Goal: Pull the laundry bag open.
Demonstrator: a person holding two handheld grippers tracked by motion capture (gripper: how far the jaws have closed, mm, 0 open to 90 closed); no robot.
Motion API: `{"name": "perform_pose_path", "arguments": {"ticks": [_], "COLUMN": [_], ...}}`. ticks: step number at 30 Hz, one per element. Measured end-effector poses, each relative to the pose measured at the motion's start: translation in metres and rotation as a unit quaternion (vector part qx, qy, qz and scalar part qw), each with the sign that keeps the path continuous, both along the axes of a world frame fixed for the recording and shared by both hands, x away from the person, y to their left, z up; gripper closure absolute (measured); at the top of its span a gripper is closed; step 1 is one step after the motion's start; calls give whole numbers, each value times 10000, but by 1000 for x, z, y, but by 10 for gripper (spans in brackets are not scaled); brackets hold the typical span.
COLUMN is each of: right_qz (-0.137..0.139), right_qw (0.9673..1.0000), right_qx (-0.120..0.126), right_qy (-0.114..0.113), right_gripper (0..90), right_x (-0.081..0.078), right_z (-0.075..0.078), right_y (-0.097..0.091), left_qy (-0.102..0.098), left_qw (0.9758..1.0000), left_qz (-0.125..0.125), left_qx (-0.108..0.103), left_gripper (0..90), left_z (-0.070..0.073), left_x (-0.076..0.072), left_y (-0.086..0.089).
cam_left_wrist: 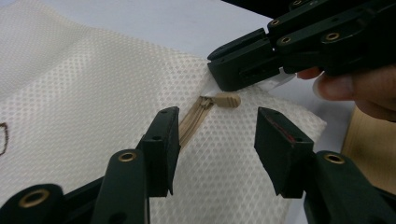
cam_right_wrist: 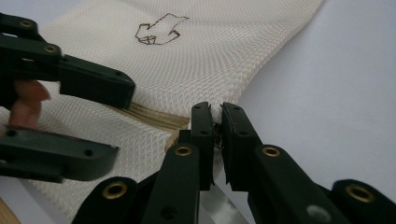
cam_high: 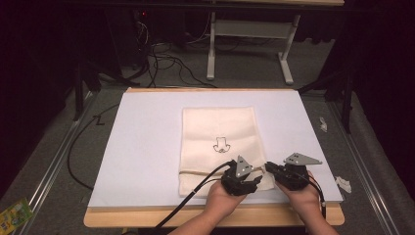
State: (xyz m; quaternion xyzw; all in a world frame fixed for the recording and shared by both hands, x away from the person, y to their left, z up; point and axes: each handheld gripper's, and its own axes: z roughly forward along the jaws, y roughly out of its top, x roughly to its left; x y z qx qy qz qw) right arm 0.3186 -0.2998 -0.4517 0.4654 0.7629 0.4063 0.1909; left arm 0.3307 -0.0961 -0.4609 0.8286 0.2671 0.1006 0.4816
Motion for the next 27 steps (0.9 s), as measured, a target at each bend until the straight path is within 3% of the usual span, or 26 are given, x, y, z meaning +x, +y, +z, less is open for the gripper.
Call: {"name": "perform_pose_path", "arguments": {"ticks": [10,17,25,27], "right_qz": [28,24,-13,-4], "right_qw": [10000,10000,9998,9999], "right_qx": [50,66,178,146], "right_qy": [-23,-4,7,-5], "right_gripper": [851,852,852,852], "right_x": [0,-1,0,0], "right_z": [1,2,2,1], "right_y": [-1,-1,-4,-3], "left_qy": [24,37,285,243], "left_qw": [9996,9996,9992,9993], "left_qz": [170,177,278,276], "left_qx": [214,201,76,78], "left_gripper": [624,764,867,872], "left_z": [-1,0,-9,-10], "left_x": [2,3,7,6], "left_y": [-25,-22,-11,-11]}}
